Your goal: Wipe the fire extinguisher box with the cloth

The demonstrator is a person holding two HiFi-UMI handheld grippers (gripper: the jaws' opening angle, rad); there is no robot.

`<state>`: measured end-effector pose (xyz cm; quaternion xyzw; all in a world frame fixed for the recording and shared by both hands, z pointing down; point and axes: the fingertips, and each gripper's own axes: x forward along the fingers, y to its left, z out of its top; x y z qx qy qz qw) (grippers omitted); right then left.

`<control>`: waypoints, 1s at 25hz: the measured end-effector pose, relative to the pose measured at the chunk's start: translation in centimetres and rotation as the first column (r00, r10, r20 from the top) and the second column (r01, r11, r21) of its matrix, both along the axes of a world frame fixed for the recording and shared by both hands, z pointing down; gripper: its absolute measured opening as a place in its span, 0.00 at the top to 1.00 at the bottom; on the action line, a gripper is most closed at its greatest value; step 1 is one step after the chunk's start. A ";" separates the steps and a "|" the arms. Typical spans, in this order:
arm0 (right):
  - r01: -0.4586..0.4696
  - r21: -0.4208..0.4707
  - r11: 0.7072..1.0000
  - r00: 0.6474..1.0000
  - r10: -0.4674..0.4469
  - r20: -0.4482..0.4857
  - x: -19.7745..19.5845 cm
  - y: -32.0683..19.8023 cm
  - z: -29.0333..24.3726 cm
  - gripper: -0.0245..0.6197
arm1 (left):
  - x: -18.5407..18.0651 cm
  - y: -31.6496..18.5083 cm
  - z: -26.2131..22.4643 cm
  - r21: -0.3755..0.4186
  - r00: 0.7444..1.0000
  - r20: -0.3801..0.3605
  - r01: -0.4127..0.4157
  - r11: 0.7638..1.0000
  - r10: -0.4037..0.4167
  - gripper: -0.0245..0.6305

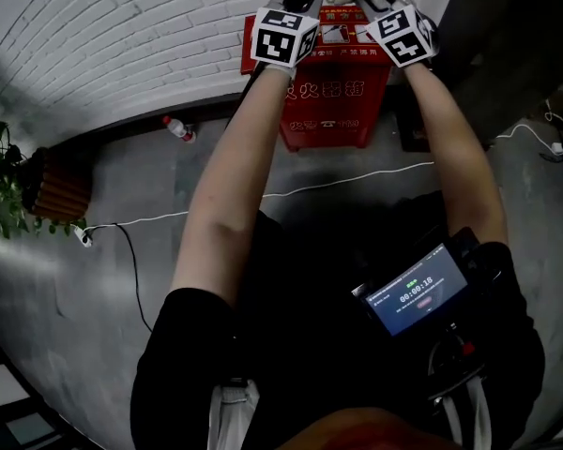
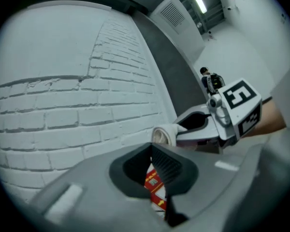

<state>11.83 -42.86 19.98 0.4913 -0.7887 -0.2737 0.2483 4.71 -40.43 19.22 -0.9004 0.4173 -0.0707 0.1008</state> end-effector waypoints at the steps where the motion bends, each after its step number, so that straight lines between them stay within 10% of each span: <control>1: -0.002 -0.002 1.000 0.997 0.002 -0.074 -0.3 -0.8 0.7 0.82 | -0.1 -0.6 0.1 -0.003 1.000 -0.004 -0.003 1.000 0.003 0.96; 13: -0.003 -0.081 0.997 0.850 -0.040 -0.525 -1.1 -9.1 6.3 0.82 | -0.5 -3.9 2.6 -0.069 1.000 -0.030 0.002 0.998 -0.004 0.96; 25: 0.044 -0.427 0.903 0.802 -0.287 -0.524 0.0 -5.7 12.3 0.84 | -0.6 -2.7 5.4 -0.136 1.000 -0.012 0.009 0.991 -0.010 0.96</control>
